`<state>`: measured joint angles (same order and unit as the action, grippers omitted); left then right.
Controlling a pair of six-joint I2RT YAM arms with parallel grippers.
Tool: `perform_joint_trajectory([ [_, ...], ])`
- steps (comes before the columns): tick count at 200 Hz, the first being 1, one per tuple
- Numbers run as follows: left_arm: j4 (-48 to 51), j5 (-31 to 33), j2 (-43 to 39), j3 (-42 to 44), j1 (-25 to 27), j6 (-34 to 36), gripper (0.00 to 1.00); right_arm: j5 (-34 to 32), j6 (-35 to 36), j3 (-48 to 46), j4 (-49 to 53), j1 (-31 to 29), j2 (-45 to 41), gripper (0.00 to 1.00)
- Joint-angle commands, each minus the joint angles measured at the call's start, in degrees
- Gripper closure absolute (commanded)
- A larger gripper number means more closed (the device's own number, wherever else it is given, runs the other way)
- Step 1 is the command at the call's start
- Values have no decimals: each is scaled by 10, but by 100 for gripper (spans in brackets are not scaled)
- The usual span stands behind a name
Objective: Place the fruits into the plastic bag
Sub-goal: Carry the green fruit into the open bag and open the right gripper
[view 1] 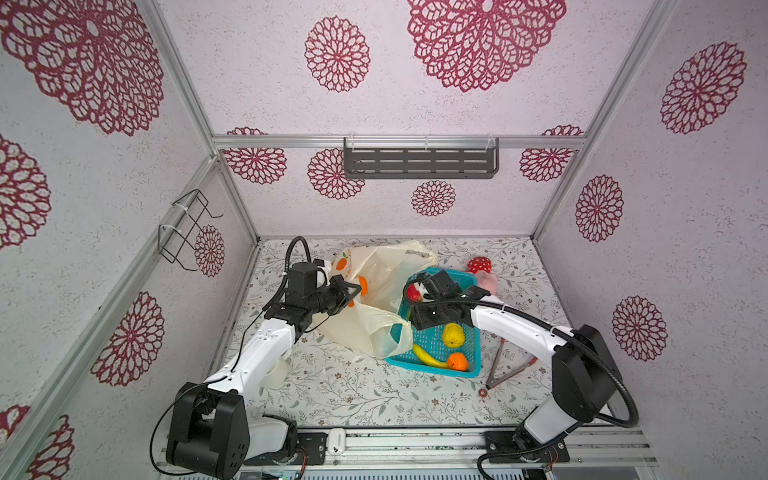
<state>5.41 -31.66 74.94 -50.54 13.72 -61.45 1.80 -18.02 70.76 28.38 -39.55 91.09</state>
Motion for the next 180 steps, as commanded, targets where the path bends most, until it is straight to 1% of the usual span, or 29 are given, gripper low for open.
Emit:
perform_joint_trajectory([
  [1,0,-3,2,-3,-1,6,100,22,16,45,-15,-3,-41,52],
  [24,0,-3,2,-4,0,7,100,75,16,65,-58,-4,-31,51],
  [45,-1,-5,2,-4,0,5,100,114,14,104,-74,-9,19,51],
  [96,1,-4,4,-7,1,5,100,157,10,250,-57,-40,182,50],
  [124,1,-3,5,-7,0,5,100,175,-3,279,-47,-50,239,49],
  [141,1,-3,5,-6,1,5,100,186,-5,278,-43,-51,254,45],
  [167,0,-3,4,-1,1,6,100,173,-5,272,-32,-52,258,26],
  [180,0,-3,3,1,2,7,100,164,-3,266,-32,-52,253,21],
])
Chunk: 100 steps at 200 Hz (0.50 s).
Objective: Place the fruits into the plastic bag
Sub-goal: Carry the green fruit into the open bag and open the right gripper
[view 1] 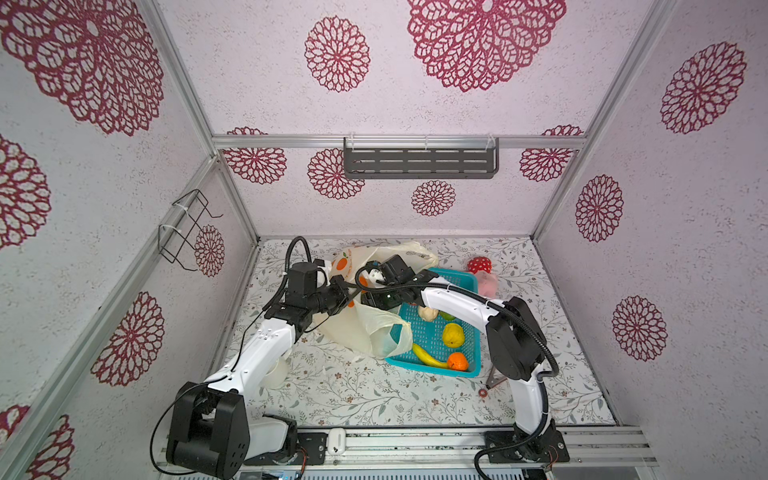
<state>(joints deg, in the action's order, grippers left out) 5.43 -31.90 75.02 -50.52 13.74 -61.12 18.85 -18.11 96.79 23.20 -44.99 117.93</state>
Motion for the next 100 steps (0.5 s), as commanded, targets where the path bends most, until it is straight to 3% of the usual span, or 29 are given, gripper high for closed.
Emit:
perform_joint_trajectory([
  [1,0,0,2,1,1,4,100,-8,-2,5,20,3,-16,21],
  [56,-1,0,1,4,1,3,100,-39,7,-9,23,4,-49,15],
  [100,0,2,-3,7,1,3,100,-94,28,-69,9,13,-137,15],
])
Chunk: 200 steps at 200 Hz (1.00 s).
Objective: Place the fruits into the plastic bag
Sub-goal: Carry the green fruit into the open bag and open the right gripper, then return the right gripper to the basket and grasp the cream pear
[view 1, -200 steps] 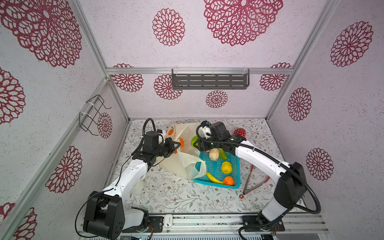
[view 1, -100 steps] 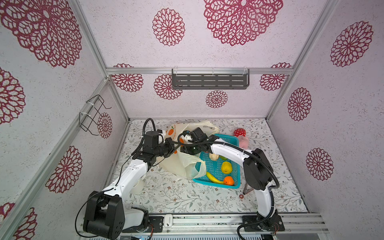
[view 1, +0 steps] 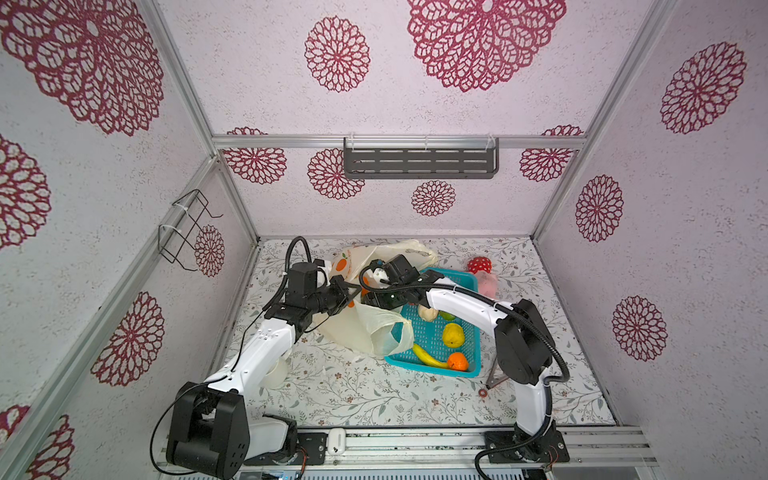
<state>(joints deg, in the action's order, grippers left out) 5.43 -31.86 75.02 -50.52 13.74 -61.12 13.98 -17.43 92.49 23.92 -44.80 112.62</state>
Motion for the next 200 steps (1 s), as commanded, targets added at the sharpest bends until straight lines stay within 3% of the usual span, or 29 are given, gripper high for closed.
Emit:
perform_joint_trajectory([
  [1,0,2,-3,7,1,3,100,-46,21,-28,1,11,-87,15],
  [40,0,1,-2,6,1,5,100,-116,3,-139,-22,44,-204,15],
  [66,0,1,-1,4,1,7,100,-174,-61,-229,-42,79,-280,15],
  [94,1,0,1,2,1,8,100,-162,-133,-332,-95,123,-336,16],
  [150,1,2,2,1,1,6,100,-95,-149,-340,-113,134,-262,21],
  [200,7,2,-1,-1,1,8,100,-94,-157,-308,-101,139,-190,23],
])
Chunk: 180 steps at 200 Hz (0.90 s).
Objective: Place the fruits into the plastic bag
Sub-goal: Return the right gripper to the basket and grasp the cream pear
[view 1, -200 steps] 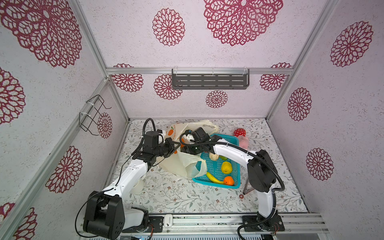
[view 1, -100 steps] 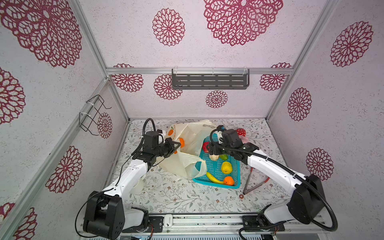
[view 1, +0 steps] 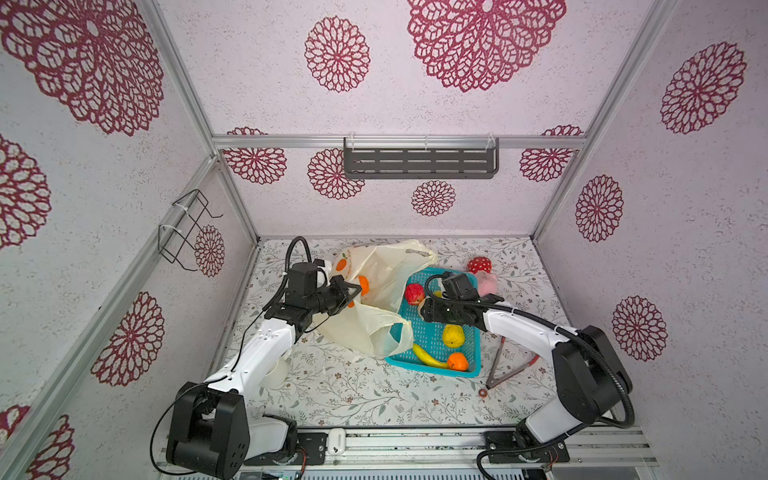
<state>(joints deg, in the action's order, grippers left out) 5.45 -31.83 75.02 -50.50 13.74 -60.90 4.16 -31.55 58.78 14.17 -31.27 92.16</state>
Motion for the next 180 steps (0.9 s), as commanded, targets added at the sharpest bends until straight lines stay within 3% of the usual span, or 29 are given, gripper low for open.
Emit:
perform_joint_trajectory([
  [1,6,2,-1,-1,1,6,100,4,-16,29,-3,4,16,23],
  [88,16,-1,3,-8,1,16,100,-7,-14,76,-9,13,93,29],
  [132,16,-1,5,-6,0,16,100,-8,-9,67,-11,13,85,53],
  [180,13,-1,8,-7,1,16,100,-4,17,38,-16,13,11,63],
])
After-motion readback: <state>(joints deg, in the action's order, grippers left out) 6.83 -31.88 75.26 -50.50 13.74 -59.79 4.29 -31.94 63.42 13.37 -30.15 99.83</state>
